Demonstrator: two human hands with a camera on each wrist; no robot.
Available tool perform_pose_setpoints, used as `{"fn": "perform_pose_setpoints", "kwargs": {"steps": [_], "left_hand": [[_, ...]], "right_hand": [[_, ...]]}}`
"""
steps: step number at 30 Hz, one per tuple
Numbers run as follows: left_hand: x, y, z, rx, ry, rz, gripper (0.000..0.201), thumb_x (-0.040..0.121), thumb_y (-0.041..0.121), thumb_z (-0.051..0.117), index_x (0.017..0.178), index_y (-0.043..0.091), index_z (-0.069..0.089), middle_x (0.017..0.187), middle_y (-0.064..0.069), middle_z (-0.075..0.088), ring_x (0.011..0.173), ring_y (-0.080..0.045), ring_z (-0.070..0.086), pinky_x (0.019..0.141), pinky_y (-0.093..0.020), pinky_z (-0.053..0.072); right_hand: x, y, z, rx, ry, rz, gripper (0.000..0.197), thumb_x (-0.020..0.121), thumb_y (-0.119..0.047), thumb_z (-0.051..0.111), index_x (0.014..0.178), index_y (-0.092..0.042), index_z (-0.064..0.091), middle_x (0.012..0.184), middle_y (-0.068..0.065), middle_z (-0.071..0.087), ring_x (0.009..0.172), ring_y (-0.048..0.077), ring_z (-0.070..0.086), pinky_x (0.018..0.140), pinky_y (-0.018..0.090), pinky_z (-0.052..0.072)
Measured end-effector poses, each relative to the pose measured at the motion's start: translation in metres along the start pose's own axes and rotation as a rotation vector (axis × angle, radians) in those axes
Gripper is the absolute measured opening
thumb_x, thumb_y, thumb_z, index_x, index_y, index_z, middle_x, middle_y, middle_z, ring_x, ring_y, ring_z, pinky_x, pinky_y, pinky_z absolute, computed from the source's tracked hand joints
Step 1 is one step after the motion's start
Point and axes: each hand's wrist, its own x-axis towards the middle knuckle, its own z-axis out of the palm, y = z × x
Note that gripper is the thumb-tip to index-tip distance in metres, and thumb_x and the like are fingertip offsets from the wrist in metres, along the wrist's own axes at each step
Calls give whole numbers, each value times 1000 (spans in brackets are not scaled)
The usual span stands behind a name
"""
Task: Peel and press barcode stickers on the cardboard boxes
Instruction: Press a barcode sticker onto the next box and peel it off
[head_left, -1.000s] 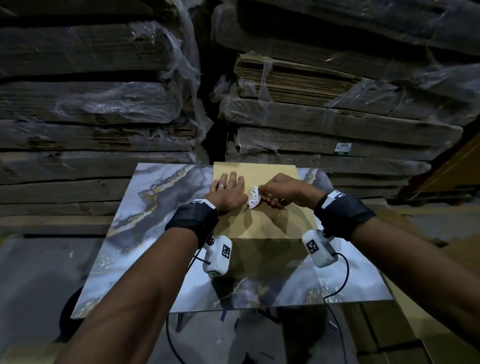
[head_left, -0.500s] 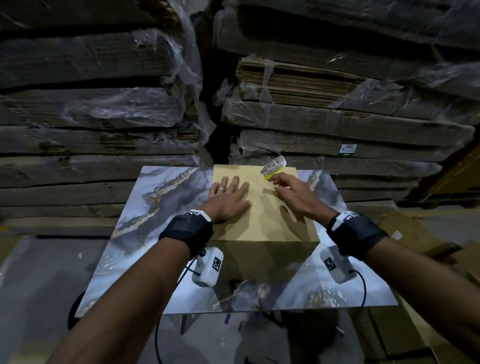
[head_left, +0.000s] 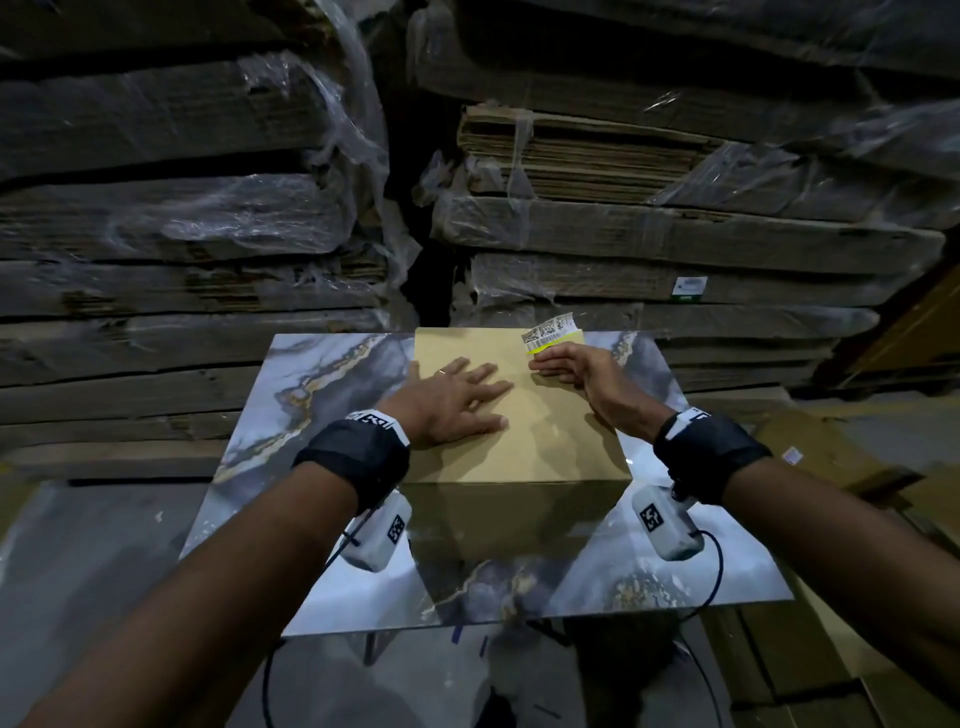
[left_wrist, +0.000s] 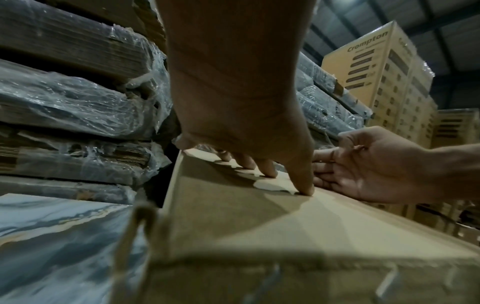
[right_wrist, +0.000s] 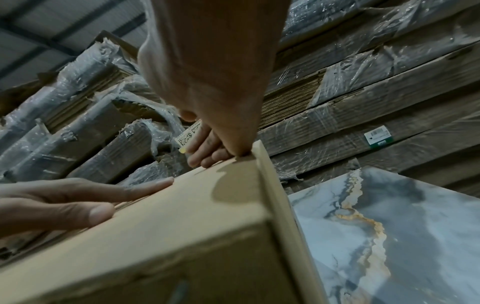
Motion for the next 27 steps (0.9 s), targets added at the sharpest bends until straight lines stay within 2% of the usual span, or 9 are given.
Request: {"fn": "perform_pose_setpoints", "kwargs": {"steps": [3,5,7,11,14,17,19,21,27], "left_hand": [[1,3,-4,12,1,-82,79,86,87,28,155,55,7,168,17,-3,156,-23,-4,112,-76,2],[-2,10,2,12,27,-72,82,86,86,27,157,51,7,169,13,-4,156,-27,-5,113,-75,0],[-6,16,11,20,52,-15,80,87,86,26,157,51,8,169,14,-4,156,-31,-6,113,-74,-3],[-8,15,18,26,50,120,72,90,83,26,155,56,11,168,18,0,156,-29,-4,114,-73,-6],[-3,-1,11,55,49,118,68,89,84,22,152,61,9,167,22,0,156,-22,0,114,-72,2],[3,-15,5,56,88,31,67,92,81,19,154,58,8,168,18,1,156,-24,2,115,-71,5],[3,-12,6,82,92,35,70,93,80,19,156,53,8,169,13,1,156,-26,2,117,-68,4],[1,-5,11,95,99,102,73,94,78,21,159,47,9,170,10,1,156,-27,2,119,-66,2],[-3,1,15,67,75,389,67,101,68,25,160,39,16,169,10,5,156,-21,0,123,-57,1]], "right_hand": [[6,1,2,15,-2,18,40,105,-12,27,105,-6,67,105,11,75,100,19,71,96,29,54],[8,-2,2,49,-11,67,41,95,-27,33,105,-6,67,104,11,76,100,21,72,92,26,54],[11,-4,1,74,-23,110,49,86,-35,34,107,-5,67,107,13,76,102,22,72,92,27,54],[14,-6,1,67,-44,127,48,100,-25,24,107,-5,66,107,15,74,102,22,70,110,45,44],[16,-3,-1,62,-57,133,48,90,-33,31,107,-6,67,105,11,76,103,21,71,110,44,43],[16,-1,-3,79,-49,134,51,87,-36,34,109,-4,67,108,13,77,107,23,71,111,45,42],[14,-1,-3,84,-39,125,53,87,-37,35,112,-2,66,112,16,75,108,25,71,108,42,46],[12,-1,-2,85,-33,109,55,88,-37,34,116,0,64,115,18,73,109,25,71,104,38,49],[11,0,0,84,-15,90,54,89,-35,34,117,1,64,114,18,74,111,28,70,105,39,47]]}}
